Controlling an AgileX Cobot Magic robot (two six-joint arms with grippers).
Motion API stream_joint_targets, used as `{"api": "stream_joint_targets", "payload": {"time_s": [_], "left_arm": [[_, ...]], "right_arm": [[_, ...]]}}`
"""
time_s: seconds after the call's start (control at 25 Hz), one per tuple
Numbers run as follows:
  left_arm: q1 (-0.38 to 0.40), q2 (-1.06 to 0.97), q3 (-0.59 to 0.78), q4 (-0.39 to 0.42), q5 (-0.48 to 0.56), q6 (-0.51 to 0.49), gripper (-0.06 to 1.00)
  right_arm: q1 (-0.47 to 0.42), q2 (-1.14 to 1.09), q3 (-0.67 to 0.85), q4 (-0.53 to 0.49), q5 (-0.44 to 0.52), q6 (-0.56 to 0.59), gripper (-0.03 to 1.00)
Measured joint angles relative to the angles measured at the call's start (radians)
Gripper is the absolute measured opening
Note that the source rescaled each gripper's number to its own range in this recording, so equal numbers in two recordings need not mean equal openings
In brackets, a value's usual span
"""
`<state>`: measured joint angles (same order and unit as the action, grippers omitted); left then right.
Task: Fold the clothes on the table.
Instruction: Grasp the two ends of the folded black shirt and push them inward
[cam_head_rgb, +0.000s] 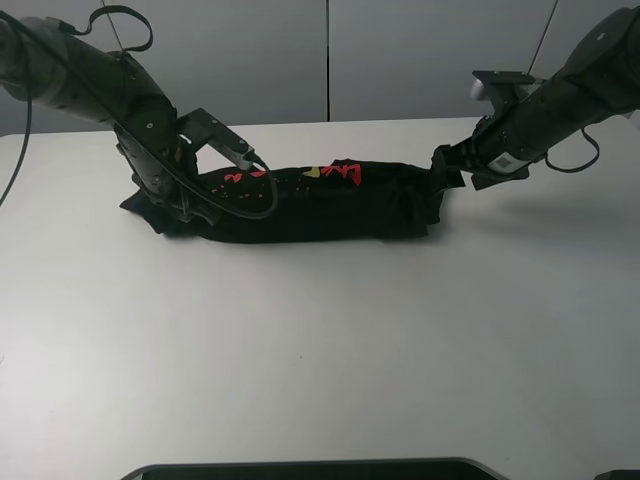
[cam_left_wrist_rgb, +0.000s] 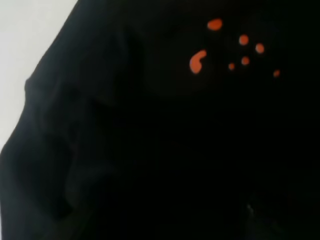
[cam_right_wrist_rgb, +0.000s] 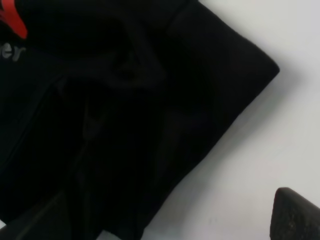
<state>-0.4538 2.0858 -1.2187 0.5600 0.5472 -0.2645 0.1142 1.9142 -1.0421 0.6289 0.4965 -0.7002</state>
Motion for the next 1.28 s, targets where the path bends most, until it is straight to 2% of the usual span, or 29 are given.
{"api": "stream_joint_targets", "payload": {"time_s": [0.16, 0.24, 0.32, 0.44, 0.56, 0.84, 1.28], "left_arm": [[0.011, 0.029, 0.0, 0.004, -0.015, -0.008, 0.53], [0.014, 0.037, -0.004, 0.006, -0.015, -0.006, 0.48], [0.015, 0.05, -0.012, 0.01, -0.002, 0.004, 0.51], [0.015, 0.062, -0.019, 0.01, 0.01, 0.005, 0.6], [0.015, 0.064, -0.022, 0.01, 0.015, 0.005, 0.66], [0.015, 0.066, -0.027, 0.013, 0.025, 0.005, 0.66], [0.015, 0.068, -0.03, 0.011, 0.033, 0.005, 0.66]], "right_arm": [[0.0, 0.0, 0.0, 0.009, 0.0, -0.007, 0.86], [0.0, 0.0, 0.0, 0.012, -0.004, -0.012, 0.86], [0.0, 0.0, 0.0, 0.019, -0.006, -0.018, 0.86], [0.0, 0.001, 0.0, 0.05, -0.006, -0.044, 0.86], [-0.003, 0.012, 0.0, 0.11, 0.002, -0.083, 0.86], [-0.003, 0.103, 0.0, 0.286, 0.039, -0.196, 0.86], [-0.003, 0.213, -0.055, 0.568, 0.231, -0.387, 0.86]]}}
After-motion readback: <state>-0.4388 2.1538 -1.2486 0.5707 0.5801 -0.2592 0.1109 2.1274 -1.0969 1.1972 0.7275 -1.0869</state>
